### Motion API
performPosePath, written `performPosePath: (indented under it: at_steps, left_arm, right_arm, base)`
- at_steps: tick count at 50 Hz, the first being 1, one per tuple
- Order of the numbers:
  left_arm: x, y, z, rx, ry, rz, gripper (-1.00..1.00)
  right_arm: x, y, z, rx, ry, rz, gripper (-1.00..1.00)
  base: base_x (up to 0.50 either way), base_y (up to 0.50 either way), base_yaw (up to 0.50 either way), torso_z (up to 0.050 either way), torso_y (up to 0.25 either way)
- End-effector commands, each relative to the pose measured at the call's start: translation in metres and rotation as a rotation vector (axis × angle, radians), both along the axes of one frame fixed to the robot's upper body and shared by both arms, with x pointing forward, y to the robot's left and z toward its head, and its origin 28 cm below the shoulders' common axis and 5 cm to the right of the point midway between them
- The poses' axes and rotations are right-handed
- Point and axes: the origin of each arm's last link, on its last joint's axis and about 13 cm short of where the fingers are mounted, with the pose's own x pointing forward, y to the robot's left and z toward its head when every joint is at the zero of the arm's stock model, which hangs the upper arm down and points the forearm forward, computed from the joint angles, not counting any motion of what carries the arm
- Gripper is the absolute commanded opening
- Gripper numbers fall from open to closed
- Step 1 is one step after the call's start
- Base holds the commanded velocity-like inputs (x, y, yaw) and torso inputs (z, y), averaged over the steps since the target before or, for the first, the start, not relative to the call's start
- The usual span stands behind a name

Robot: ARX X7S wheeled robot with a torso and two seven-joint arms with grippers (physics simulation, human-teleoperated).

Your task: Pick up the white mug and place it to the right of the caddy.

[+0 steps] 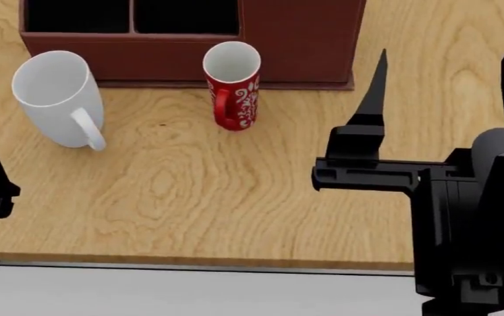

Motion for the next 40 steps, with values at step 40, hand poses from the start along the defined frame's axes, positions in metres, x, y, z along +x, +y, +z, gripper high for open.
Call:
performPosePath:
  at_steps: [40]
  left_arm:
    - [-0.0033,-0.0017,0.0022,0.002,-0.005,0.002,1.00]
  right_arm:
    - [-0.0051,-0.0033,-0.0007,0.029,-0.012,0.016,1.00]
  base:
    - [0.10,0.00,0.00,0.000,0.000]
